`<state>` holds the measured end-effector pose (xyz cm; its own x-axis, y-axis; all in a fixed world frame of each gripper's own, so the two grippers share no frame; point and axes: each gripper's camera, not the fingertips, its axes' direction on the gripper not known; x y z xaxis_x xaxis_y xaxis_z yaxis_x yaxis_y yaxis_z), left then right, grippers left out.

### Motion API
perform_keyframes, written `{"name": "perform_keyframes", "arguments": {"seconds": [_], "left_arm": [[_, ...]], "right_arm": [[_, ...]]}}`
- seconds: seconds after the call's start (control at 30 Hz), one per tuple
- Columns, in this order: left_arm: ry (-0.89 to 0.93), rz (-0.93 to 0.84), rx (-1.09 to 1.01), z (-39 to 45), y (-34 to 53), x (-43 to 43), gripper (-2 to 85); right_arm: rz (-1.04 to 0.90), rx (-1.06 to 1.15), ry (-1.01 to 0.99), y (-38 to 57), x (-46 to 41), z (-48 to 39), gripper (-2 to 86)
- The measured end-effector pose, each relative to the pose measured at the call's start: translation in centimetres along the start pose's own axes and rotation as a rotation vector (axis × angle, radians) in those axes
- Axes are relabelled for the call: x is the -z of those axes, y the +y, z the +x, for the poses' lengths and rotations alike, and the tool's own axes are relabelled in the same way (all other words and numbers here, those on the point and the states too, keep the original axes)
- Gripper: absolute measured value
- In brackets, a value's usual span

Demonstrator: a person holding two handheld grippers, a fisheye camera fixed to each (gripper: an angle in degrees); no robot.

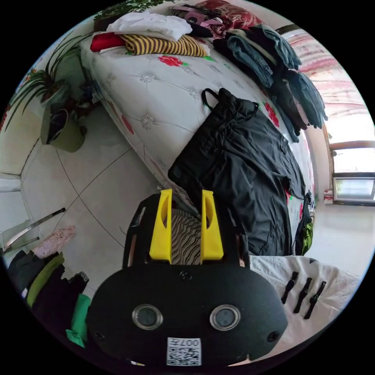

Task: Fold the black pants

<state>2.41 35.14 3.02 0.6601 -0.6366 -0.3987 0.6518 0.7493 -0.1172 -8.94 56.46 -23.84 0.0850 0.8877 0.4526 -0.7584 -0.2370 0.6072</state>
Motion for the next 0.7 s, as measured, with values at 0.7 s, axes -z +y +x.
{"name": "perform_keyframes", "arguments": {"seconds": [0.7], "left_arm": [[0.817,0.178,-0.122,-5.1,-8.8,9.5,-0.8]], "right_arm": [[0.409,0.060,-0.870,-1.8,11.0,-1.1,-0.3]]}}
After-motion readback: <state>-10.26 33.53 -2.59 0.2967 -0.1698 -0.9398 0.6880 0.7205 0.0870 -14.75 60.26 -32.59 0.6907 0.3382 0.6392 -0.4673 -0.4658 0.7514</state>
